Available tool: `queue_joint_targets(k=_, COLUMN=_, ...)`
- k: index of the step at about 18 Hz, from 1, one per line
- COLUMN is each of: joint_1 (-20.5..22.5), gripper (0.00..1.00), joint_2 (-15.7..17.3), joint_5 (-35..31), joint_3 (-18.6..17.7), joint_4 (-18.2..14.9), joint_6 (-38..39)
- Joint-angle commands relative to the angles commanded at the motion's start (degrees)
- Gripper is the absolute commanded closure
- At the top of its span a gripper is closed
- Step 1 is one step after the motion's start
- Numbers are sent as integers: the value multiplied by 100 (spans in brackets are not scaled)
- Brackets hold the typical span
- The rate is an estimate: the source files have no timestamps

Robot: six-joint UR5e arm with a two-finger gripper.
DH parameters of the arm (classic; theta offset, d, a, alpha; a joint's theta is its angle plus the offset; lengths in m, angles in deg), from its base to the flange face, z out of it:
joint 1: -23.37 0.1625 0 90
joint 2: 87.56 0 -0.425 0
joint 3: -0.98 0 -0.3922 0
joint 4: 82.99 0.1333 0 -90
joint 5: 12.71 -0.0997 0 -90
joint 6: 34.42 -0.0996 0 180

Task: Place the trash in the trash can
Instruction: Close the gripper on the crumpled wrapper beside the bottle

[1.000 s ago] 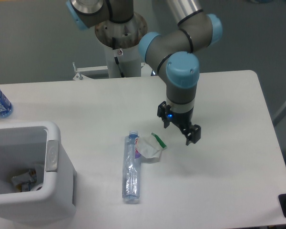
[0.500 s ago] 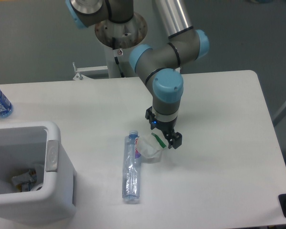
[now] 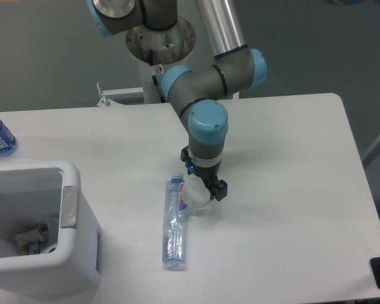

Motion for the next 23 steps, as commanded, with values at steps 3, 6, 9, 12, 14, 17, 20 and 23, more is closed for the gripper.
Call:
queue_joint_targets(k=3, joint_1=-9, gripper=1, joint_2=0, joint_5=-18, joint_3=-62, joint_4=0, joint_6=-9)
queue_joint_targets(k=6, joint_1=-9, gripper=35, joint_2=0, joint_5=-26, joint_3=-44, joint_4=9, joint_6=-9)
queue_joint_targets(k=9, joint_1=0, gripper=67, joint_2=9, joint_5=-26, joint_3=0, joint_4=9, joint_6=-9)
queue_joint_targets(k=12, joint_1=0, gripper=91, joint_2=18, joint_5=-26, joint_3=70, joint_4=9, joint_6=-17)
queue_joint_targets(k=14, joint_1=26, gripper=100, joint_2=18, joint_5=-35, joint_3=149, joint_4=0, joint_6=-44)
queue_joint_targets(k=17, joint_1=96, gripper=100, joint_2=26, joint_5=-35, joint_3=307, joint_4=0, joint_6=-79)
queue_joint_targets(k=20, joint_1=368, gripper=100, joint_2=140, joint_5=-18, joint_3=509, joint_4=0, joint_6=-192)
queue_joint_targets(k=23, joint_1=597, gripper=100, joint_2=308, joint_5=236, joint_3=1166, joint_4=-61, joint_6=-396)
